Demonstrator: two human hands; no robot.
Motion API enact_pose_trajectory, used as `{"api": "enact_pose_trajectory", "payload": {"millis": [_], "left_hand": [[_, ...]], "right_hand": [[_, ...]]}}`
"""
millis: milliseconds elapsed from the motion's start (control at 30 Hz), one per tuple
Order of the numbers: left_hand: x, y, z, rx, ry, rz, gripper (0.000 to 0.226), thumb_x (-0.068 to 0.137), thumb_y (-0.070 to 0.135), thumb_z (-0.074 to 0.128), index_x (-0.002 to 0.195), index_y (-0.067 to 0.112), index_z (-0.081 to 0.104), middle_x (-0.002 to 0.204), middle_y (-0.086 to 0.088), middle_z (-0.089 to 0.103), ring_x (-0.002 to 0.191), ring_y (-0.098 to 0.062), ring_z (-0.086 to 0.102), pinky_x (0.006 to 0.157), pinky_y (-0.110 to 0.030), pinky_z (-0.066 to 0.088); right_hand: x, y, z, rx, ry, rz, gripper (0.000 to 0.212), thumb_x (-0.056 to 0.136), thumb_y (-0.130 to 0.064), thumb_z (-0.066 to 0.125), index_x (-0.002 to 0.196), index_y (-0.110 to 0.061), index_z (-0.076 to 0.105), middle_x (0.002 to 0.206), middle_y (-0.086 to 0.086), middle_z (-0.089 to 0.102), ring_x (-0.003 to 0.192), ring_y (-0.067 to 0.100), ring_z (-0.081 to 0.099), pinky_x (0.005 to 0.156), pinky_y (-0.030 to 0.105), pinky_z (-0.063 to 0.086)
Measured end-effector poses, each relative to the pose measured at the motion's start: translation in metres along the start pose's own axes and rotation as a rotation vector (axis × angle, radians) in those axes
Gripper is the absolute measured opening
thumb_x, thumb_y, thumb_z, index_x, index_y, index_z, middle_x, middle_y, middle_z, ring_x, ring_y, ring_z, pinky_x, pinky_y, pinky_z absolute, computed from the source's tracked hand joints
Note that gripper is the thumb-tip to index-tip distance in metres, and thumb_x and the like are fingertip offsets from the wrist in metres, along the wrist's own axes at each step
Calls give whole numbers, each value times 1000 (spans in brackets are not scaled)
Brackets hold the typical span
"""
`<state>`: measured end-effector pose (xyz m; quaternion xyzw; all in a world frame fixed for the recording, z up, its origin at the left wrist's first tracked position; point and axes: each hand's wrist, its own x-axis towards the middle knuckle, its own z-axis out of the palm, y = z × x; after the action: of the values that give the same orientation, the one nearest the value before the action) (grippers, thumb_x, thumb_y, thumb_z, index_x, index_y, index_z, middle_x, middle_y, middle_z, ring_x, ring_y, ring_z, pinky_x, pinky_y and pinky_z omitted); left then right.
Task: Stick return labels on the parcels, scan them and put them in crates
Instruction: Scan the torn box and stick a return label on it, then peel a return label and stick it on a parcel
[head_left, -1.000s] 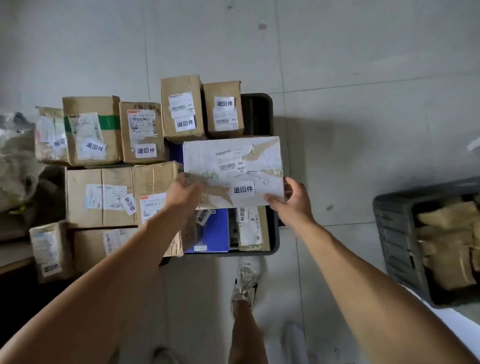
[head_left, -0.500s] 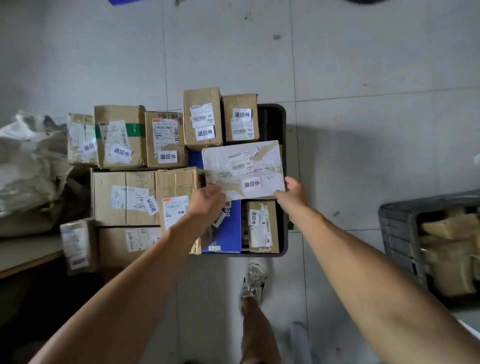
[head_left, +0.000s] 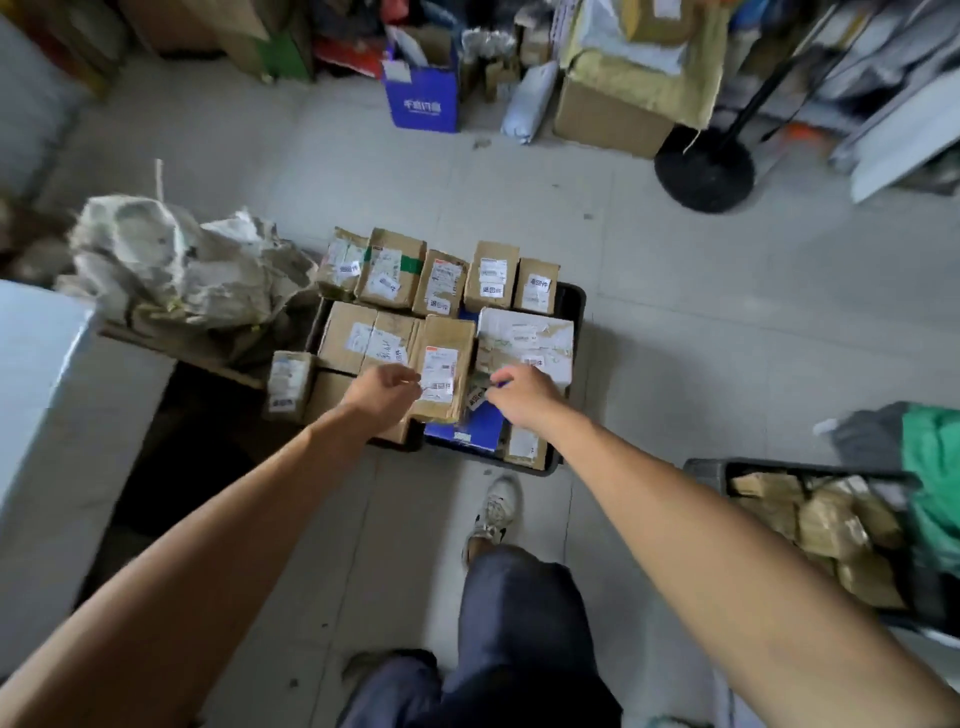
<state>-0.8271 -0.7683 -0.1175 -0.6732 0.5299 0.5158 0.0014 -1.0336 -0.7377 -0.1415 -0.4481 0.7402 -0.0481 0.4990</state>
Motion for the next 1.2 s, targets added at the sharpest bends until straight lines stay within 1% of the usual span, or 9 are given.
{"api": "enact_pose_trajectory", "payload": {"millis": [67,167,333,433,567,700,833,967,1200], "left_hand": [[-59,-33,-36,52,89,22,25,95,22,61,118,21,70,110,-4,71,101,-24,66,85,-31,53],[-150,-104,-88,200,207,15,15,94,27,56,103,21,67,97,1,67,95,-23,63,76,-29,47],[-298,-258,-157,265,514,-162,49,95,29,53,144,21,47,144,-7,54,130,-29,52,101,-36,44],[-393,-342,-177,238,700,-294,61,93,29,54,151,21,35,145,-7,52,131,-30,51,102,-40,44],[-503,-443,-176,194,819,-526,52,93,30,53,143,16,44,142,-10,53,127,-33,53,99,-43,48],[-591,-513,-151,143,881,-746,42,92,29,51,131,15,53,134,-11,57,121,-34,55,94,-43,47],[-659,-560,-120,17,958,-920,46,94,34,50,137,16,52,139,-9,55,127,-32,52,103,-42,45],[-709,-589,-91,-126,1041,-1023,46,96,39,50,136,18,55,137,-6,56,123,-30,55,100,-42,48],[-762,-637,-59,-304,1097,-1171,49,95,38,53,141,20,53,142,-2,52,127,-26,52,100,-38,47]], "right_hand": [[-40,-40,29,-150,-47,-103,33,93,-21,60,124,-13,65,126,4,64,112,24,60,96,32,50],[-96,-104,88,-395,-125,-270,37,92,-21,56,125,-7,63,132,18,61,115,33,61,99,41,52],[-189,-213,216,-807,-142,-620,42,91,-33,54,131,-20,56,128,6,63,115,27,59,94,38,52],[-253,-274,301,-962,-193,-867,46,93,-32,57,137,-20,54,137,5,59,126,27,54,99,38,49],[-341,-328,415,-1102,-240,-1142,52,93,-31,60,143,-21,49,142,6,54,131,28,49,98,38,46],[-424,-344,512,-1194,-284,-1418,51,94,-31,60,142,-21,50,139,4,56,129,27,49,95,39,47],[-490,-345,586,-1271,-384,-1615,50,94,-32,61,141,-22,50,137,4,57,126,26,50,93,41,49],[-542,-340,642,-1331,-490,-1764,40,89,-27,60,128,-19,57,124,6,63,114,28,55,87,39,52],[-611,-329,727,-1333,-687,-1929,47,94,-37,62,137,-22,53,131,3,60,119,24,54,92,38,48]]}}
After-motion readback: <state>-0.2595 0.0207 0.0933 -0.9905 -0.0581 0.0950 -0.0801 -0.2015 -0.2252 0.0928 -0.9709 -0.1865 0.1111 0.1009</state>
